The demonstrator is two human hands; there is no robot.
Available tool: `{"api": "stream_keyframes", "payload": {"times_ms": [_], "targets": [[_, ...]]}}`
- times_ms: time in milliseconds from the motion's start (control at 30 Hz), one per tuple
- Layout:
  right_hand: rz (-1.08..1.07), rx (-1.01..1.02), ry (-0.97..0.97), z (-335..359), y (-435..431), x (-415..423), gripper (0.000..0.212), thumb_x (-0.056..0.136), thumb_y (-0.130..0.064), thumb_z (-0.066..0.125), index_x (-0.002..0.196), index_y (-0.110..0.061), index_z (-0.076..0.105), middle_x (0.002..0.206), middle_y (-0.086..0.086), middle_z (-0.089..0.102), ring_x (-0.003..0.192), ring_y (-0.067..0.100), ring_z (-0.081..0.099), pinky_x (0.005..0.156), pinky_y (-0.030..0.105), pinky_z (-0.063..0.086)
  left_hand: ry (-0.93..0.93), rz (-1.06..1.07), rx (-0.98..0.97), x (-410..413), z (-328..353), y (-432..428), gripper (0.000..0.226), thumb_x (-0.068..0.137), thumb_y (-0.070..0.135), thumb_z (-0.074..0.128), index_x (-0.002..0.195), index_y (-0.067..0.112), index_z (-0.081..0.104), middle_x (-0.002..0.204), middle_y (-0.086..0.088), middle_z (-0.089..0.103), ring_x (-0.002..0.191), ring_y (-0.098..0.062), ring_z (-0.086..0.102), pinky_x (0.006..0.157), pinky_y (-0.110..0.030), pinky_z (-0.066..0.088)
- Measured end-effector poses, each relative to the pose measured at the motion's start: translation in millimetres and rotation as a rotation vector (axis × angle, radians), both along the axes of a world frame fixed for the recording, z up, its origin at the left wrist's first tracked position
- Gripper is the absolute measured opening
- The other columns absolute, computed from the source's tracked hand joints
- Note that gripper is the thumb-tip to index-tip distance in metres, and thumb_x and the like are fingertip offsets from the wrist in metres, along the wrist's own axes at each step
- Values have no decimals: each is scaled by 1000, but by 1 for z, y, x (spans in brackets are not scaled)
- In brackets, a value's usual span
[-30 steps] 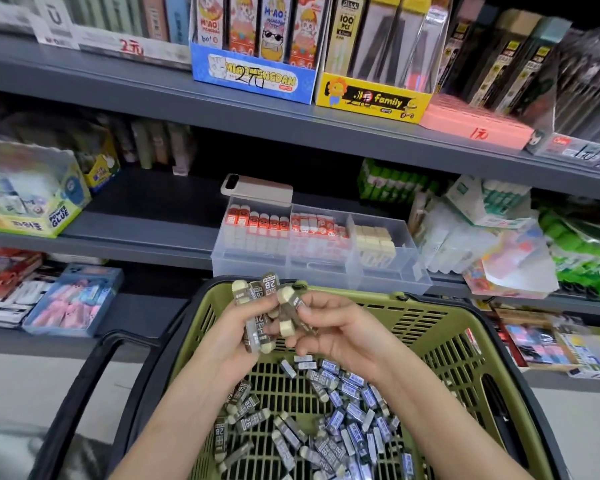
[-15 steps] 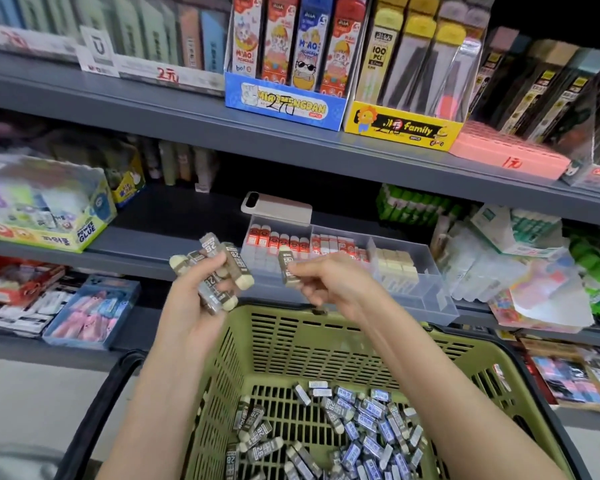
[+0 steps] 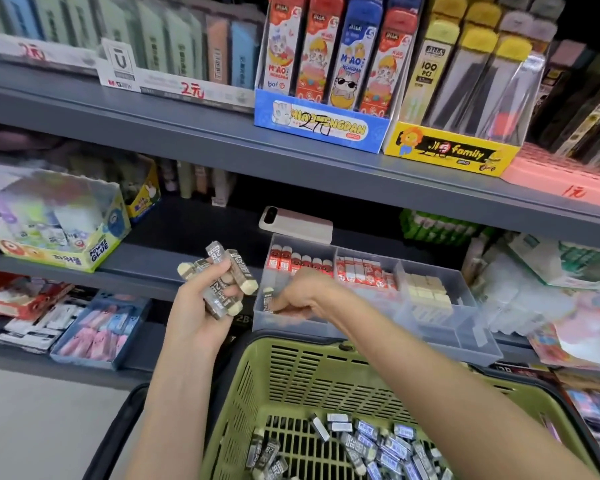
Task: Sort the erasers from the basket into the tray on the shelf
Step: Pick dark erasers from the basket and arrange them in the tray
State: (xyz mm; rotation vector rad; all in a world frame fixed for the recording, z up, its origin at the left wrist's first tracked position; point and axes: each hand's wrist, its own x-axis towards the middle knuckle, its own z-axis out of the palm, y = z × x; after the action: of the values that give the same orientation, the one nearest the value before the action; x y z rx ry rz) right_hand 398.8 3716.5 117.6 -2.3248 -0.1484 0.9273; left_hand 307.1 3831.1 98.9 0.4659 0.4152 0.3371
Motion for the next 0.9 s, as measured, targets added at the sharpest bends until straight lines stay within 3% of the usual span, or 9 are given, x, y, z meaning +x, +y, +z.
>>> {"api": "stream_keyframes", "payload": {"times_ms": [100,233,333,400,500,567,700,900], "targets": [[17,-42,-67,-6,4,2,20,81,-4,69,66,-8,56,56,2,55,40,7,51,38,16,39,-3,2,-11,0,-2,0,19,66,4,66,50,15,69,62,-1,63,48,-5,53,41,-13,39],[110,-137,-191,-18,7,1,22,80,-12,66,67,-13,49,69,3,52,60,16,49,54,21,41,13,-19,28,3,-6,-5,15,65,4,67,55,15,69,64,-2,63,48,-6,53,41,-13,40],[-14,9,-172,-26,5,2,8,87,-10,59,82,-5,62,90,9,65,79,21,60,69,28,52,-5,-45,77,3,-6,-8,16,66,5,67,54,16,70,64,-2,61,47,-6,50,41,-13,39],[-114,131,-111,-28,3,2,18,89,-14,61,94,2,66,87,11,70,74,19,67,76,33,57,-8,-41,73,2,-6,-8,19,68,5,67,54,16,70,64,-2,60,47,-6,49,41,-13,39],[-74,97,-109,-25,4,-1,26,81,-28,72,82,-3,64,70,4,63,57,12,56,60,30,55,3,-15,57,1,-5,-8,31,78,2,61,51,15,71,63,-1,63,49,-5,51,41,-13,39],[7,-30,-148,-23,5,-1,33,78,-34,74,70,-11,52,62,-1,50,53,11,46,46,24,38,2,-10,38,1,-4,-8,35,81,1,59,51,14,71,64,-1,64,51,-6,52,41,-13,39],[73,-110,-179,-21,5,1,36,81,-35,71,68,-13,46,64,-2,48,55,8,44,44,22,33,1,2,22,-1,-1,-10,35,80,1,59,50,14,71,65,-2,65,50,-6,53,42,-13,39],[188,-303,-251,-14,2,1,26,85,-19,61,66,-13,44,65,-6,43,49,6,37,36,15,28,14,17,5,-3,0,-10,30,74,1,62,49,14,70,65,-2,66,49,-5,53,43,-13,39]]}}
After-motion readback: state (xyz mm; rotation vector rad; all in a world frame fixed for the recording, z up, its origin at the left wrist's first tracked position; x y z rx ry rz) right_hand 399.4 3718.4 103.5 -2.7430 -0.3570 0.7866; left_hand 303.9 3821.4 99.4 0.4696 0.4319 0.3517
